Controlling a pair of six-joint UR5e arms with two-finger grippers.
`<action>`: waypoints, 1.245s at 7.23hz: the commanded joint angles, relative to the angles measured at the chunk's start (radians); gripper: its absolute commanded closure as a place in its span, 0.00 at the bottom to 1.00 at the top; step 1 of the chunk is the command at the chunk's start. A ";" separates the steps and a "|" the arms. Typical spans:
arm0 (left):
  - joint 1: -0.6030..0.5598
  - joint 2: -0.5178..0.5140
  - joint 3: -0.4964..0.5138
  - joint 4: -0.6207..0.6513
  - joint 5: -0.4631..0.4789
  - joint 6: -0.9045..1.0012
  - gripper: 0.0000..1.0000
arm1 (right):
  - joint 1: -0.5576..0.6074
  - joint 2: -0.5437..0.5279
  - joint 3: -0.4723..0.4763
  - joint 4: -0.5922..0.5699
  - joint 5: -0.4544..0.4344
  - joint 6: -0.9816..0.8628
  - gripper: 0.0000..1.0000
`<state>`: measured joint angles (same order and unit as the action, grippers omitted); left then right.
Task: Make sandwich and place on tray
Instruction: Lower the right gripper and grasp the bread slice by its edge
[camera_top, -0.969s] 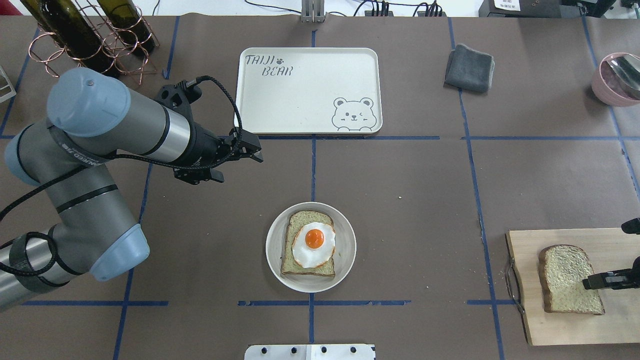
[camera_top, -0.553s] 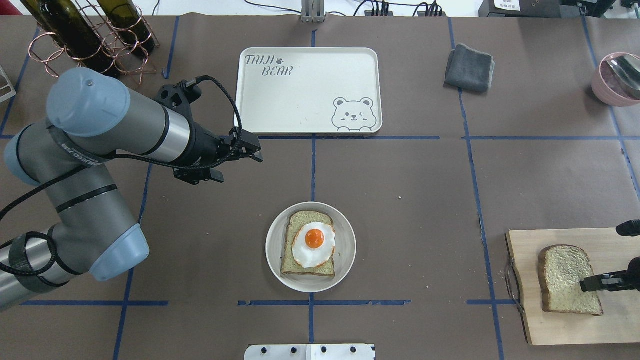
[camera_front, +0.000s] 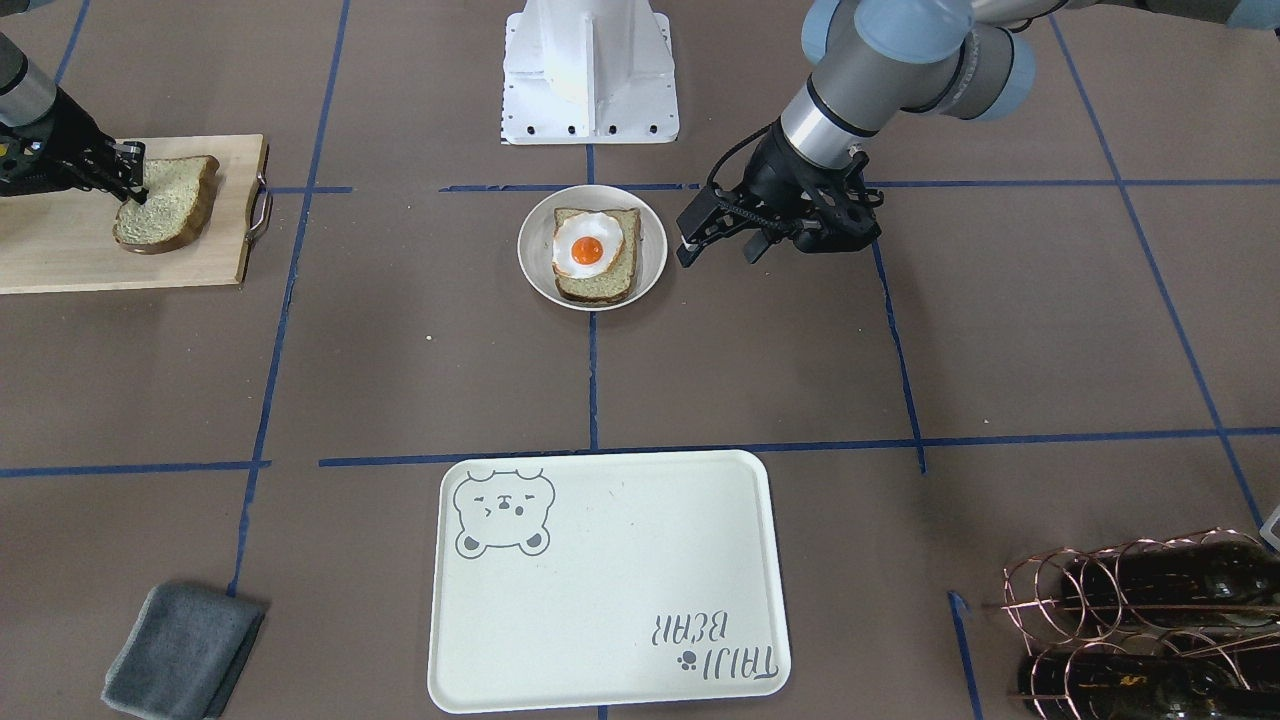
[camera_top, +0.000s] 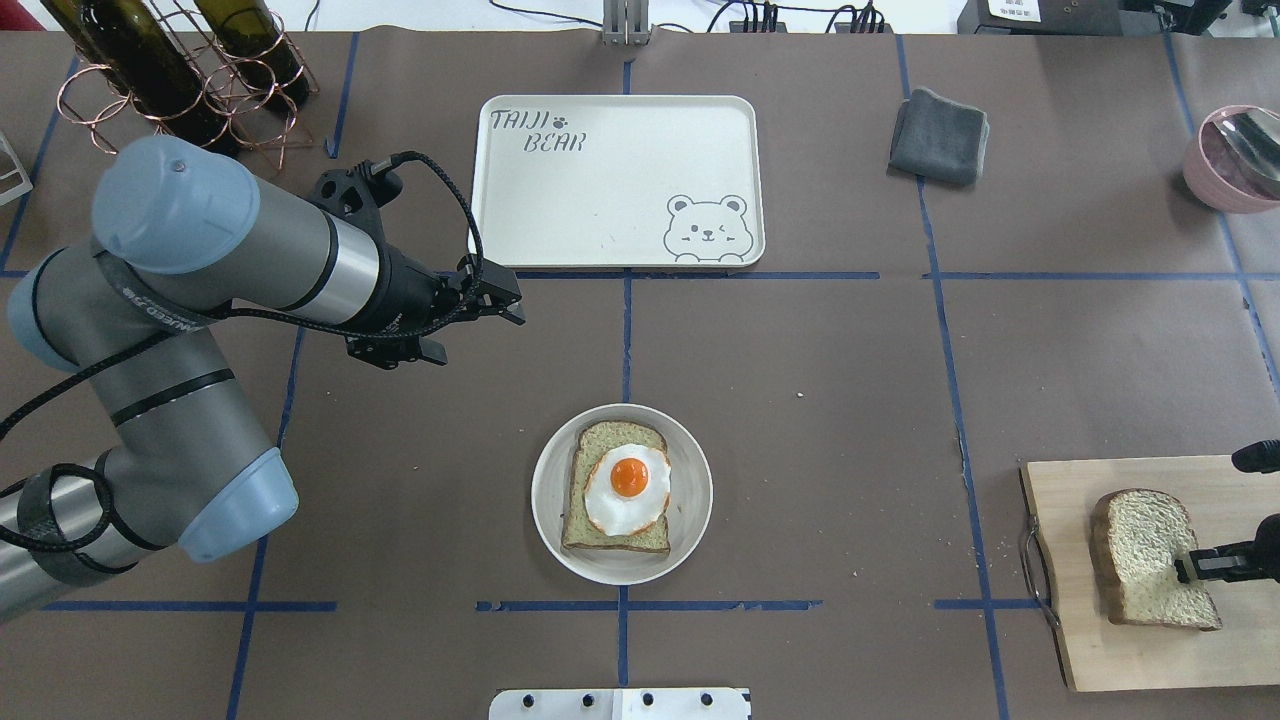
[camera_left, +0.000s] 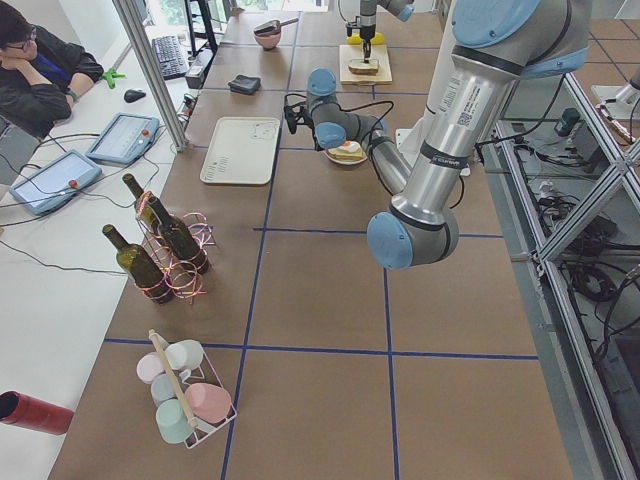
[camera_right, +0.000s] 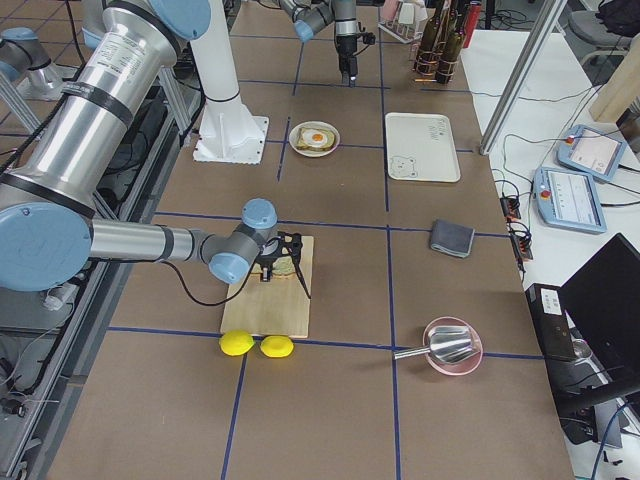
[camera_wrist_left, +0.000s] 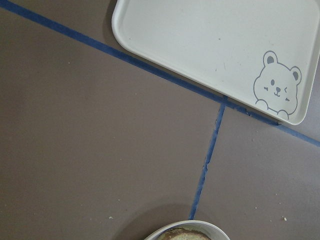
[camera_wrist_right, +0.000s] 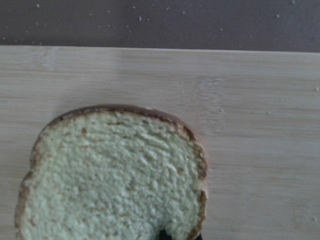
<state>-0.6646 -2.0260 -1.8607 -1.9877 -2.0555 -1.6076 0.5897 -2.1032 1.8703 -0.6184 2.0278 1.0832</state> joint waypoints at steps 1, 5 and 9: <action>0.000 0.003 0.002 0.000 0.000 0.000 0.00 | 0.004 0.000 0.015 0.002 0.000 0.000 1.00; 0.000 0.000 0.009 -0.002 0.000 0.002 0.00 | 0.050 -0.009 0.079 0.002 0.002 -0.002 1.00; 0.000 0.001 0.017 -0.005 0.000 0.003 0.00 | 0.264 0.066 0.130 0.006 0.199 -0.002 1.00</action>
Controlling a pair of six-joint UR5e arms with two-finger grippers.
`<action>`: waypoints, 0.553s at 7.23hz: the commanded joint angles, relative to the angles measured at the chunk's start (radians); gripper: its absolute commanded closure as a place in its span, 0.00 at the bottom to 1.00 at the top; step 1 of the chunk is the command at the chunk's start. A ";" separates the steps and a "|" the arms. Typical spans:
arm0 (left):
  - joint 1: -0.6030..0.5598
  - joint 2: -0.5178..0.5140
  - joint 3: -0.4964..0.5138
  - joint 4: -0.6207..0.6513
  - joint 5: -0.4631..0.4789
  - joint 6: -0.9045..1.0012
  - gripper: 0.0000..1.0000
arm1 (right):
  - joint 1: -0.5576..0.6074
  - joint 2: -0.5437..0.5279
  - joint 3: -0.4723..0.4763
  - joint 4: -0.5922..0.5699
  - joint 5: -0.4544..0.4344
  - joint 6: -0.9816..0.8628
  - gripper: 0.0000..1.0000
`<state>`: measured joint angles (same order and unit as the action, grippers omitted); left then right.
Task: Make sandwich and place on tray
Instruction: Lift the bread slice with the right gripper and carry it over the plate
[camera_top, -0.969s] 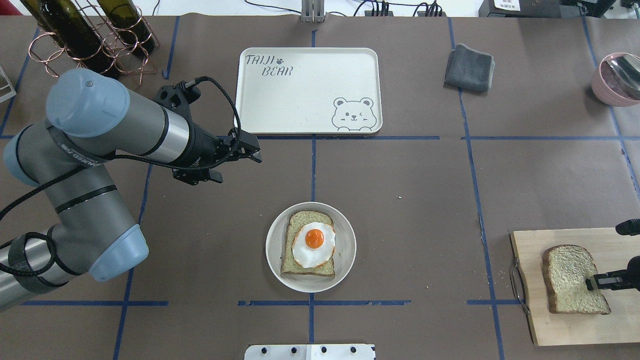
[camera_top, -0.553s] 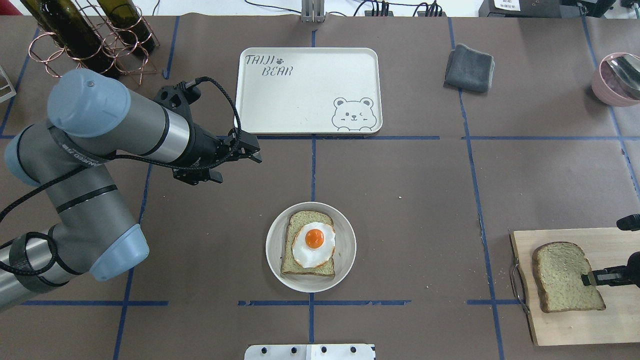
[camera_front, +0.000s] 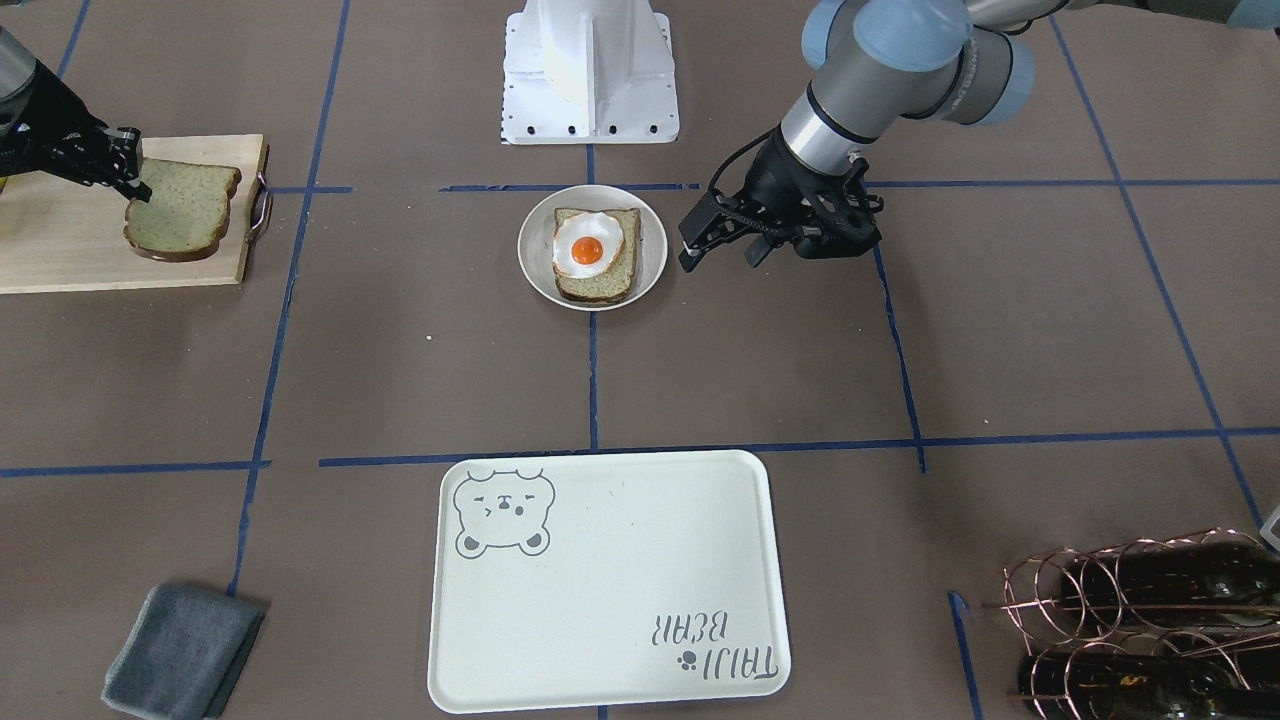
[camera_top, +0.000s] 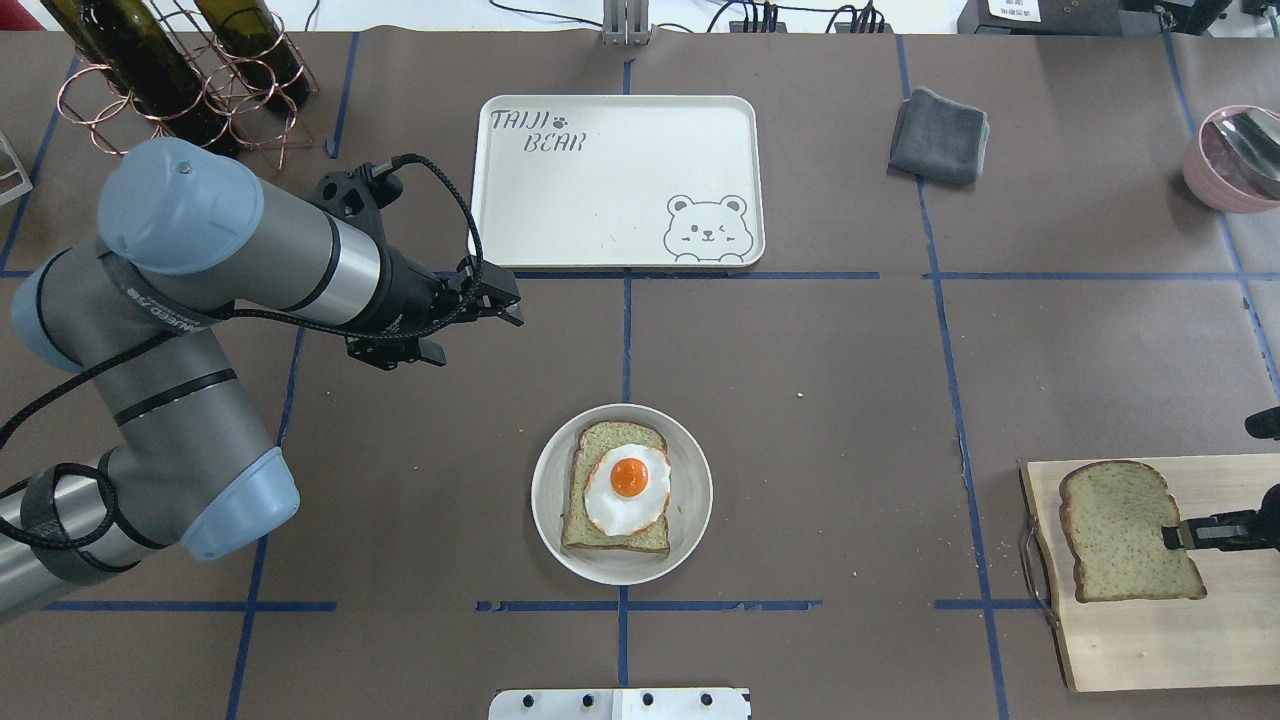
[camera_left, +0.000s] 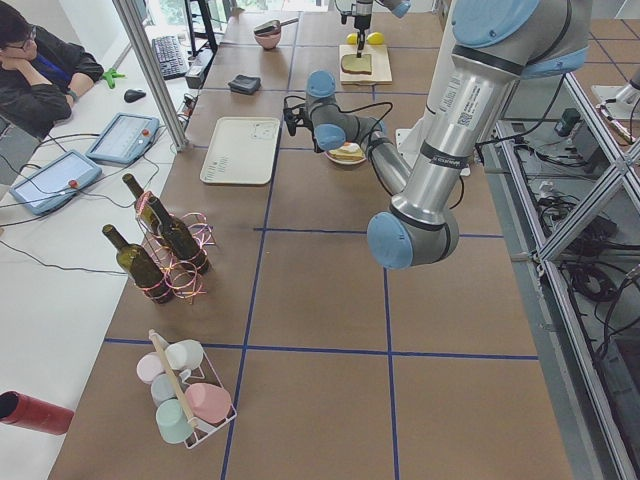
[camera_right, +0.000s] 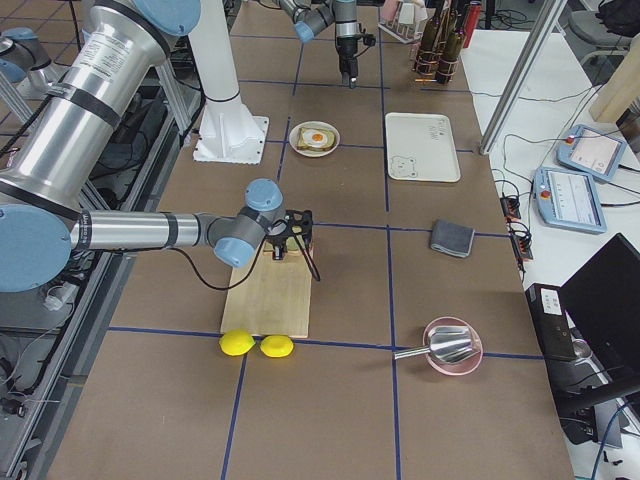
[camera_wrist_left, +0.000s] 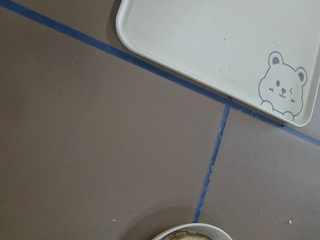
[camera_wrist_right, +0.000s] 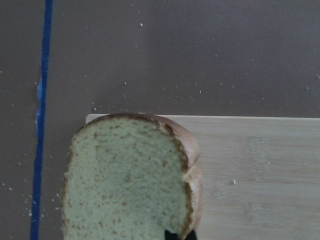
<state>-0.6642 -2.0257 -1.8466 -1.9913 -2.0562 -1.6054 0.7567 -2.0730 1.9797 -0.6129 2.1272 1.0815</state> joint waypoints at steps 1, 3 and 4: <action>0.000 -0.001 0.009 -0.004 0.001 0.004 0.00 | 0.151 0.095 0.022 0.001 0.176 0.003 1.00; 0.002 -0.002 0.009 -0.004 0.002 0.007 0.00 | 0.150 0.262 0.012 -0.020 0.192 0.106 1.00; 0.002 -0.001 0.009 -0.006 0.001 0.007 0.00 | 0.120 0.368 0.013 -0.091 0.189 0.165 1.00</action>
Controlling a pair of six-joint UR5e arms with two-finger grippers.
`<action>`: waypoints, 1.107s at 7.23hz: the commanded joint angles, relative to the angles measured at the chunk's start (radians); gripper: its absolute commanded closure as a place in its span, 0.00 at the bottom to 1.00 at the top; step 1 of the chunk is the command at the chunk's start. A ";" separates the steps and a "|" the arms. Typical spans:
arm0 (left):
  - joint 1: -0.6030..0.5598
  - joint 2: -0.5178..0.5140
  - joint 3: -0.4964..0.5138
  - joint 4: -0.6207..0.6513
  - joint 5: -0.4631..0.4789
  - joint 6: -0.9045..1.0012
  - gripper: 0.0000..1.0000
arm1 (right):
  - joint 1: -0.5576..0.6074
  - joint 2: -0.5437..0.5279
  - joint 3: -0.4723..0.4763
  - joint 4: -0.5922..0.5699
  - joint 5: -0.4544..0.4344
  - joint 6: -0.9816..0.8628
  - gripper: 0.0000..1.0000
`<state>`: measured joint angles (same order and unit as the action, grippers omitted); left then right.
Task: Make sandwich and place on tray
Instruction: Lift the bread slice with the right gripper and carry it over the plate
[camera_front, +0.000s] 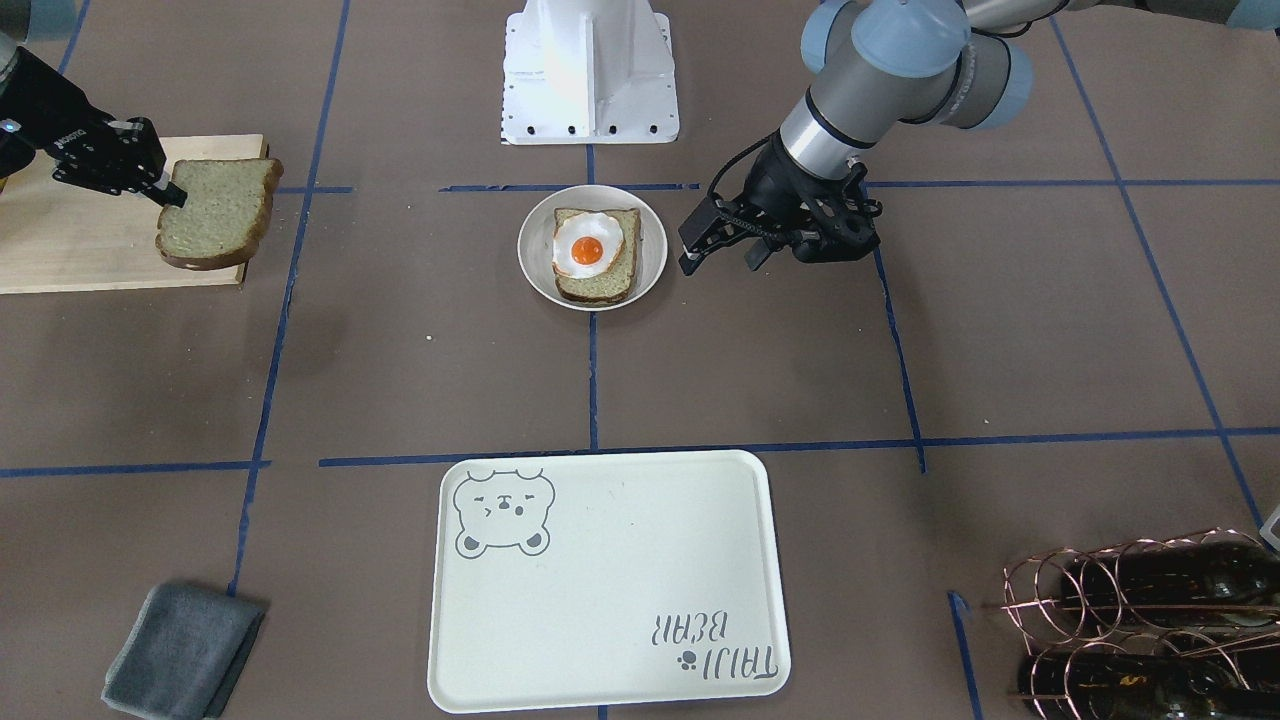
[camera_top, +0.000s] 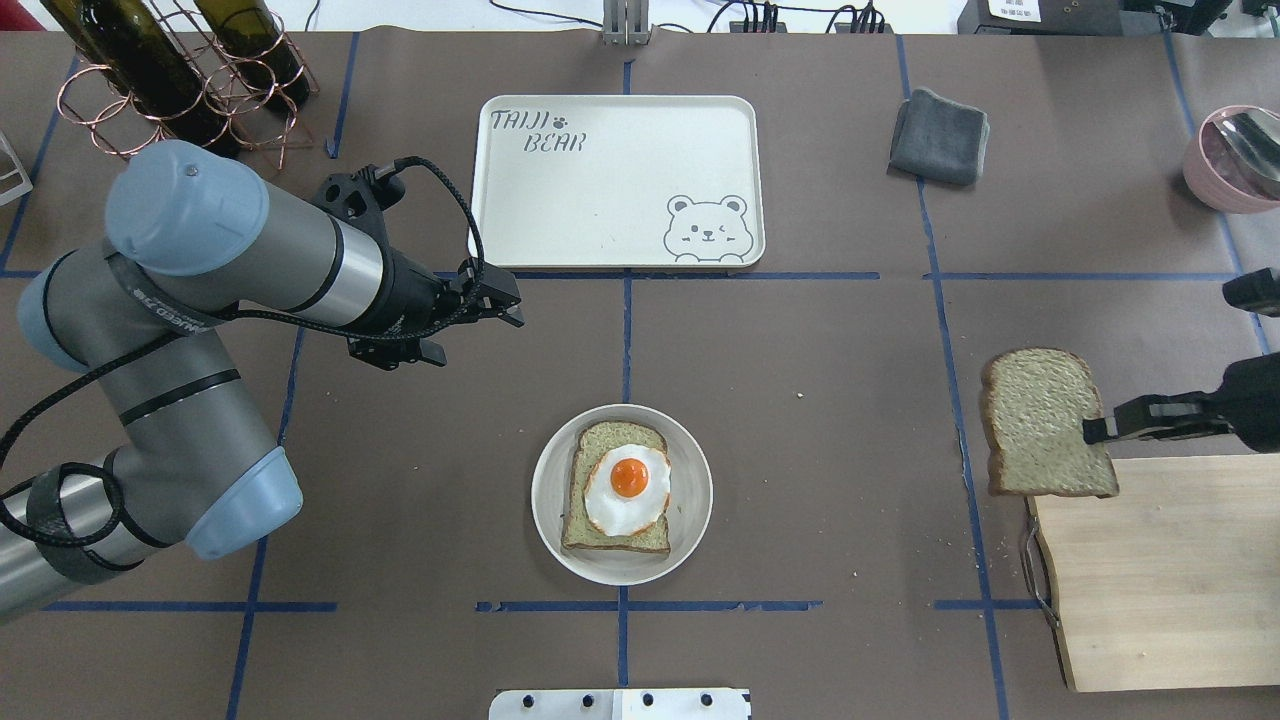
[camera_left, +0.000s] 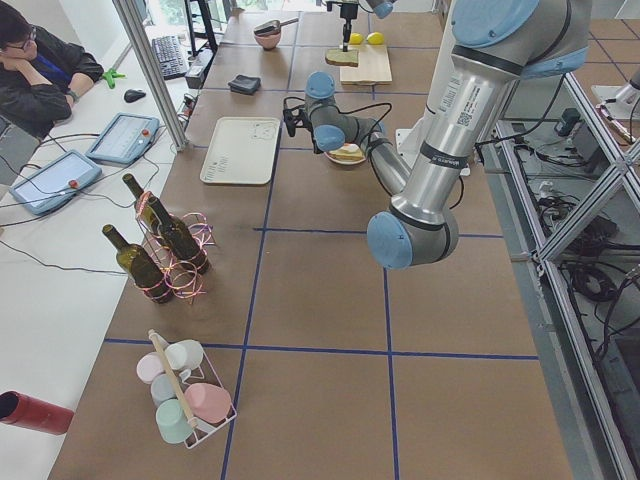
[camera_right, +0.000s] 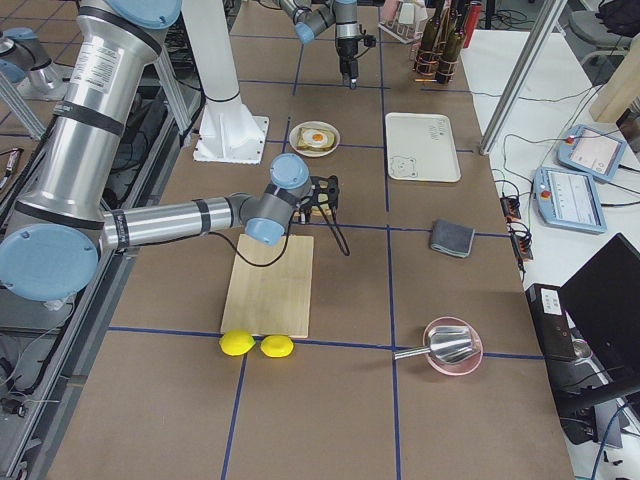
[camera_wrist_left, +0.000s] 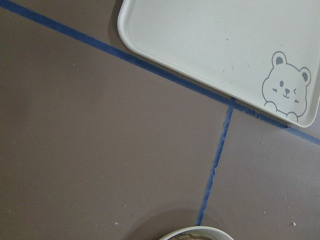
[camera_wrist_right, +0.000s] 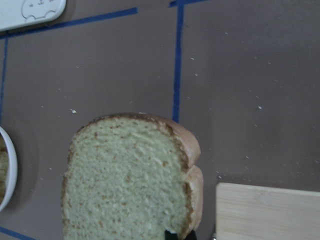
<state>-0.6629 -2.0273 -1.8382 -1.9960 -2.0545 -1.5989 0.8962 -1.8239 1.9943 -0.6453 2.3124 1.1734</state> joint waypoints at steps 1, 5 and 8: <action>0.000 0.001 -0.003 -0.003 -0.001 0.001 0.00 | -0.063 0.229 -0.002 -0.157 -0.010 0.098 1.00; 0.003 0.009 -0.003 -0.003 -0.003 -0.004 0.00 | -0.374 0.536 -0.014 -0.433 -0.297 0.167 1.00; 0.003 0.009 -0.001 -0.004 -0.003 -0.003 0.00 | -0.477 0.732 -0.160 -0.517 -0.436 0.186 1.00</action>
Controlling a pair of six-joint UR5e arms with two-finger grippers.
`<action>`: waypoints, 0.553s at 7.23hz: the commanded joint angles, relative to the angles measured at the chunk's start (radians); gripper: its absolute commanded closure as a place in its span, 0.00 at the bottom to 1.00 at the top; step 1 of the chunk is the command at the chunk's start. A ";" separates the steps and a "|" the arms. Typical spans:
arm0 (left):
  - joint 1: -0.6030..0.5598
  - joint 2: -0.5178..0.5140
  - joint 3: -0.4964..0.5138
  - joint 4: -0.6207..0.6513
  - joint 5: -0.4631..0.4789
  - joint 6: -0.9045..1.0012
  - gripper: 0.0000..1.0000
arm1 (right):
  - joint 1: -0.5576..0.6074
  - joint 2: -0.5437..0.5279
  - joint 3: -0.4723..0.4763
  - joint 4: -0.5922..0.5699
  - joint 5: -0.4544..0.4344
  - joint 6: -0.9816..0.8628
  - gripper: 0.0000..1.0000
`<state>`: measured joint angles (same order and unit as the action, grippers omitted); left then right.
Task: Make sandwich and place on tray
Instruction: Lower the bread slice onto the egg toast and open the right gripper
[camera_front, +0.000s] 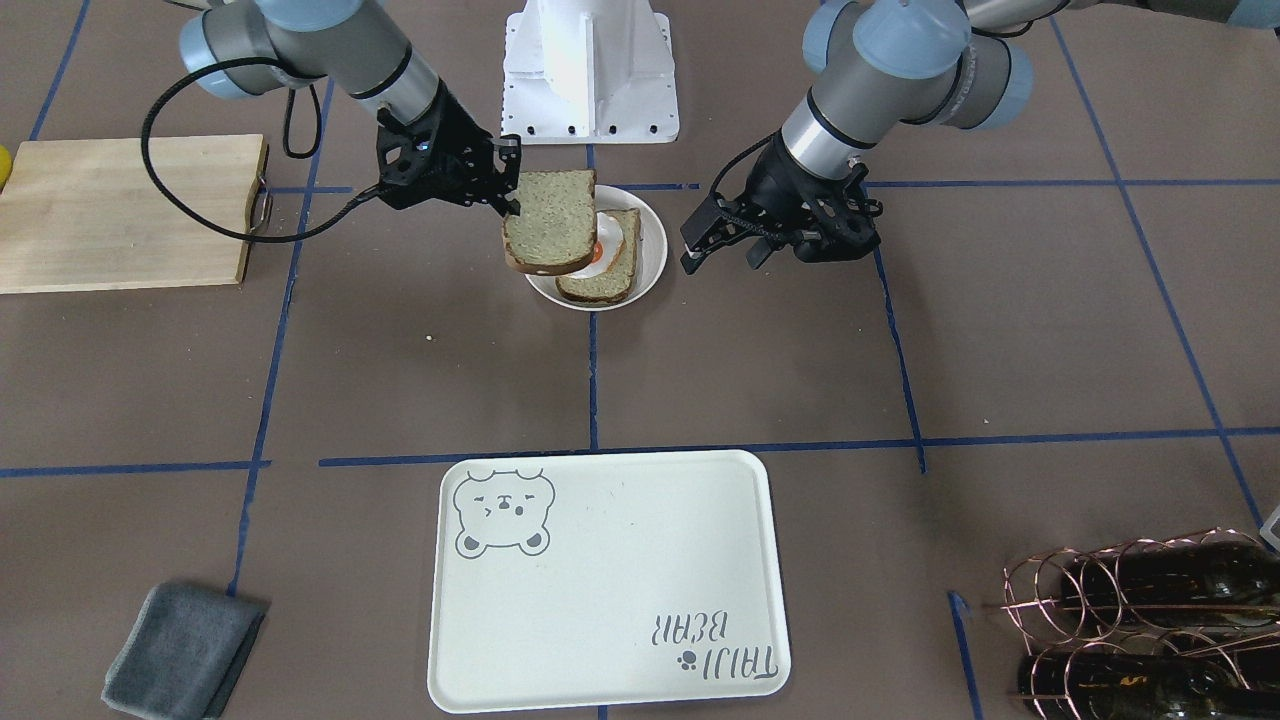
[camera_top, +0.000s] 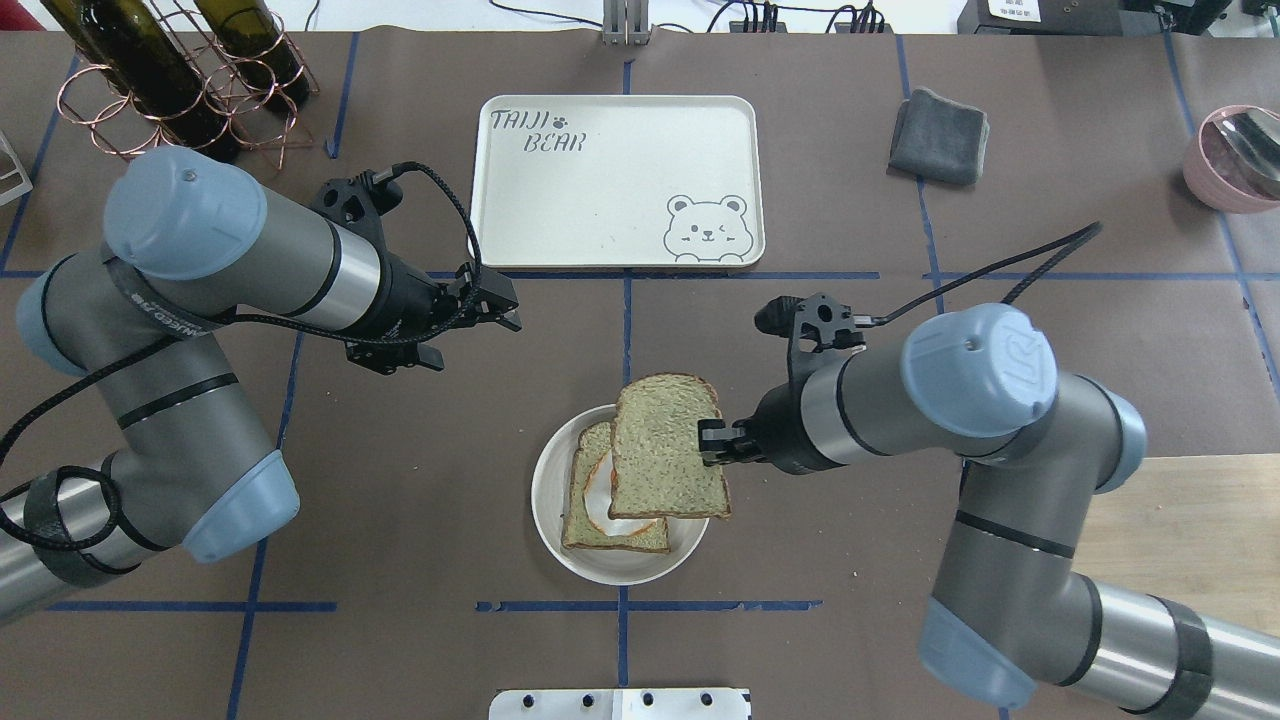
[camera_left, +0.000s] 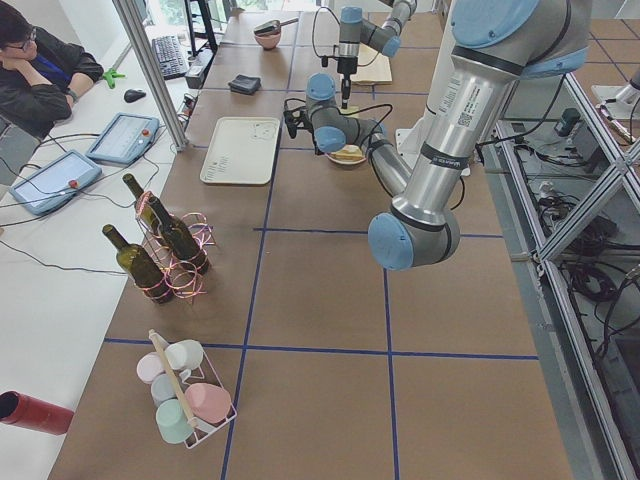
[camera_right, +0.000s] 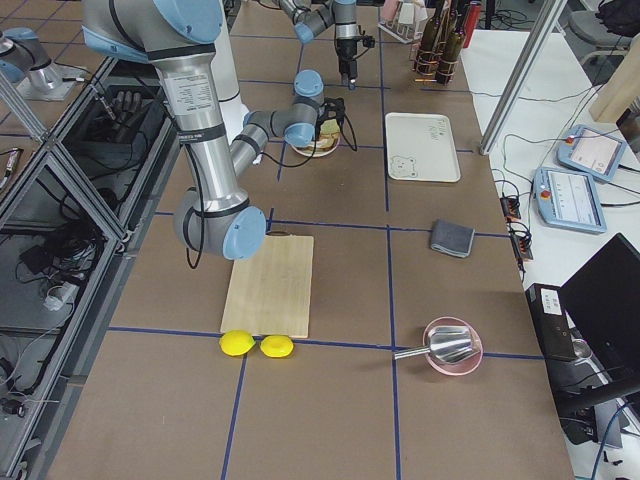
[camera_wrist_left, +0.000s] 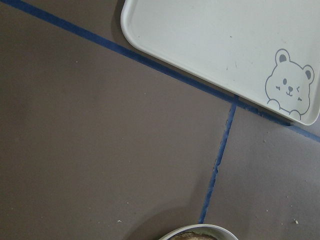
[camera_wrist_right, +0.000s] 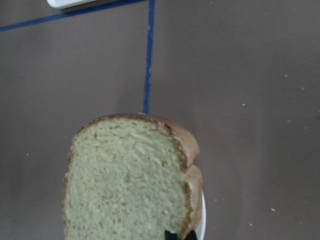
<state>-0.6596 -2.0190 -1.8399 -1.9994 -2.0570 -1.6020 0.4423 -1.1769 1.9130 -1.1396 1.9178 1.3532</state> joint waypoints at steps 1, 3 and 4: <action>0.000 0.000 0.001 -0.001 0.000 0.001 0.00 | -0.027 0.111 -0.132 -0.020 -0.055 0.006 1.00; 0.002 0.002 0.004 -0.001 0.000 0.002 0.00 | -0.042 0.112 -0.161 -0.023 -0.071 0.006 1.00; 0.005 0.002 0.005 -0.004 0.000 0.001 0.00 | -0.056 0.111 -0.160 -0.023 -0.083 0.006 1.00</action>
<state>-0.6572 -2.0177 -1.8363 -2.0011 -2.0571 -1.6008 0.4017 -1.0672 1.7608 -1.1622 1.8488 1.3590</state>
